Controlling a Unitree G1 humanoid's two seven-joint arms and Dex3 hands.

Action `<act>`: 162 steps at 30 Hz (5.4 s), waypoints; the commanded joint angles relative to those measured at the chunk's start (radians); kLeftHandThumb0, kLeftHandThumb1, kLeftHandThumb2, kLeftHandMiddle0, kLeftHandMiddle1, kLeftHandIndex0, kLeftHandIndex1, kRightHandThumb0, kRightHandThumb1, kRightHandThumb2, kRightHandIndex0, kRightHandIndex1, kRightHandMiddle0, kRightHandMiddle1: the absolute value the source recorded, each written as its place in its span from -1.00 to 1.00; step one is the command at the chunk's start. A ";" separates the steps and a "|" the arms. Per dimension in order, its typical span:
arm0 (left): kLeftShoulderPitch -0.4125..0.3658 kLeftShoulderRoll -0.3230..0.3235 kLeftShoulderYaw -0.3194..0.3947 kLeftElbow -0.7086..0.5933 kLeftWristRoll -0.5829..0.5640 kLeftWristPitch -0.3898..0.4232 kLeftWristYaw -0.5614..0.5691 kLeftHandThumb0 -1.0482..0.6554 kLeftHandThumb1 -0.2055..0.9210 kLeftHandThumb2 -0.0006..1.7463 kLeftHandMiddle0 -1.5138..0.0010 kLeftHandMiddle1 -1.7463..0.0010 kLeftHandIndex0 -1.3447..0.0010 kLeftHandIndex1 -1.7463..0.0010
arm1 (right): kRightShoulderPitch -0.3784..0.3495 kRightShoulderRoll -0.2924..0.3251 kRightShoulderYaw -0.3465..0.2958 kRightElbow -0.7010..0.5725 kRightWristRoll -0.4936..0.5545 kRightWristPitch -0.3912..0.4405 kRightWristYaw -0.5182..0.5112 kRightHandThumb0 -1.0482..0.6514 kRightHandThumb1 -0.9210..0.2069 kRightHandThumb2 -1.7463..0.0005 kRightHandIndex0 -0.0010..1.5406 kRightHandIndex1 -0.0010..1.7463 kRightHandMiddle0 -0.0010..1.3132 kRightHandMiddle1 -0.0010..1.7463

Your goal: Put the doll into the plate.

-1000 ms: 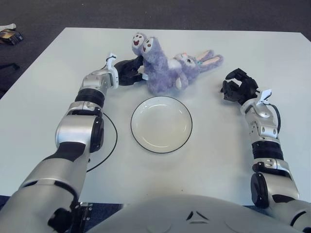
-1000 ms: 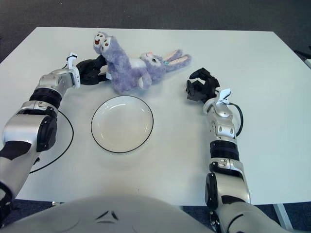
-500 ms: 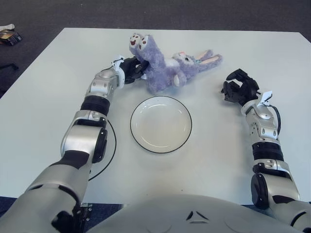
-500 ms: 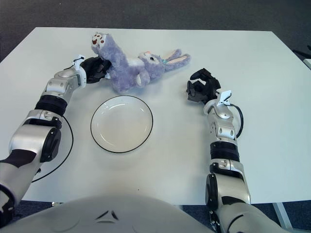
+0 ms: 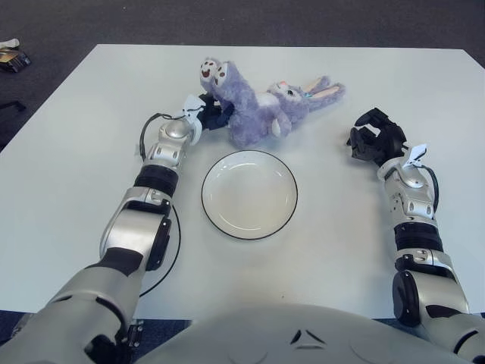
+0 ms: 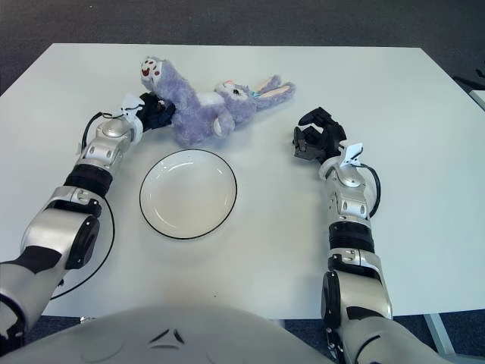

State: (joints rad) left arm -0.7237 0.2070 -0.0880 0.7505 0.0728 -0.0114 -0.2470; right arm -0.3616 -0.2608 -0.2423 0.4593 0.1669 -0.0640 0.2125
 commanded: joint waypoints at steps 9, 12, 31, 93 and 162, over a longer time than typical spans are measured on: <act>0.038 -0.007 -0.016 0.034 0.099 -0.035 0.183 -0.44 0.09 -0.01 1.00 0.37 1.00 0.62 | 0.030 -0.006 0.001 0.047 0.003 0.030 0.002 0.22 0.08 -0.52 -0.35 1.00 -0.25 1.00; 0.034 -0.021 -0.003 0.049 0.097 -0.053 0.228 -0.52 0.26 -0.12 0.99 0.21 1.00 0.43 | 0.031 -0.007 0.001 0.046 0.006 0.031 0.004 0.22 0.08 -0.52 -0.35 1.00 -0.25 1.00; 0.025 -0.111 0.136 0.103 -0.023 -0.200 0.351 0.69 0.17 0.12 0.18 -0.74 0.81 -0.88 | 0.043 -0.011 0.010 0.032 -0.002 0.031 0.005 0.22 0.08 -0.53 -0.34 1.00 -0.25 1.00; 0.086 -0.167 0.124 -0.065 -0.059 -0.140 0.296 0.21 -0.21 0.59 0.04 -0.96 0.34 -0.91 | -0.037 -0.160 0.281 -0.240 -0.711 -0.263 -0.370 -0.28 0.05 -0.18 -0.77 0.17 -1.00 0.40; 0.142 -0.220 0.117 -0.220 -0.072 -0.025 0.247 0.22 -0.21 0.62 0.26 -1.00 0.18 -0.99 | -0.346 -0.173 0.606 0.254 -0.885 -0.329 -0.409 -0.66 -0.29 0.25 -1.00 -1.00 -1.00 -0.89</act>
State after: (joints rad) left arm -0.5849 -0.0110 0.0282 0.5402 0.0050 -0.0441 -0.0044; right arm -0.6828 -0.4329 0.3486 0.6982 -0.6973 -0.3912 -0.1793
